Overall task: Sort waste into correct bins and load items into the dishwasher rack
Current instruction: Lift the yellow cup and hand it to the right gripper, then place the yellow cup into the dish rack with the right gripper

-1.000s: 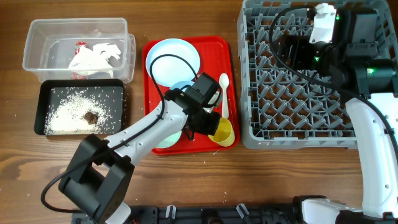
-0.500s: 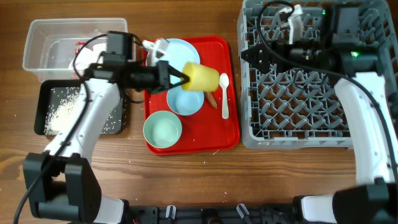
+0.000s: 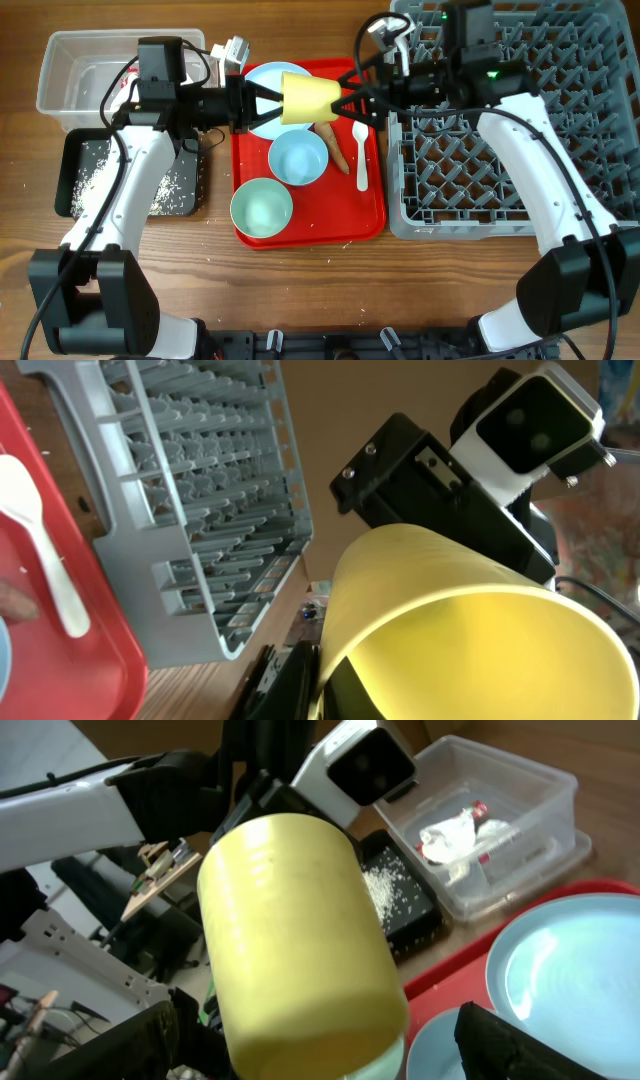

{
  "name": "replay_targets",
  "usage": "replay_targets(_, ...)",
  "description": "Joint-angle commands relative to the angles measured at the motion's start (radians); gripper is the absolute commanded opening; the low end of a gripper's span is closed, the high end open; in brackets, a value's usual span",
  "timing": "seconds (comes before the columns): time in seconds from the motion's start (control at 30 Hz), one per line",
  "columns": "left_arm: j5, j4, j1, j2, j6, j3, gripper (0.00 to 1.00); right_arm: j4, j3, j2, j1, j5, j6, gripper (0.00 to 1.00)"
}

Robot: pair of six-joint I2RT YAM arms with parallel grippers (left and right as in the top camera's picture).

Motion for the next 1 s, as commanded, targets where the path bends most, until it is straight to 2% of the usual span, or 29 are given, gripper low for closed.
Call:
replay_targets(0.0,0.052,0.05,0.005,-0.021,-0.089,0.018,0.04,0.024,0.014,0.012,0.026,0.01,0.007,0.89)
replay_targets(0.13,0.08,0.151,0.005,-0.021,-0.184,0.018,0.04,0.059,0.014,0.014,0.048,0.008,0.025,0.87)
replay_targets(0.37,0.092,0.164,0.005,-0.021,-0.189,0.018,0.04,0.153,0.014,0.014,0.072,-0.022,0.085,0.76)
replay_targets(0.47,0.093,0.164,0.005,-0.021,-0.189,0.018,0.04,0.155,0.014,0.014,0.074,-0.022,0.086,0.64)
replay_targets(0.57,0.092,0.165,0.005,-0.021,-0.188,0.018,0.05,0.153,0.014,0.014,0.074,-0.021,0.086,0.47)
replay_targets(0.67,0.092,0.165,0.005,-0.021,-0.189,0.018,0.22,0.153,0.014,0.014,0.071,-0.016,0.085,0.35)
replay_targets(0.73,0.092,0.165,0.005,-0.021,-0.188,0.018,0.28,0.153,0.014,0.014,0.059,-0.01,0.085,0.32)
replay_targets(0.77,0.092,0.165,0.005,-0.021,-0.188,0.018,0.3,0.15,0.014,0.014,0.044,-0.01,0.085,0.25)
replay_targets(0.9,0.092,0.165,0.005,-0.021,-0.188,0.018,0.37,0.079,0.014,0.014,-0.056,-0.002,0.085,0.23)
replay_targets(0.97,0.081,0.164,0.005,-0.021,-0.176,0.018,0.45,0.043,0.014,0.011,-0.138,0.061,0.094,0.24)
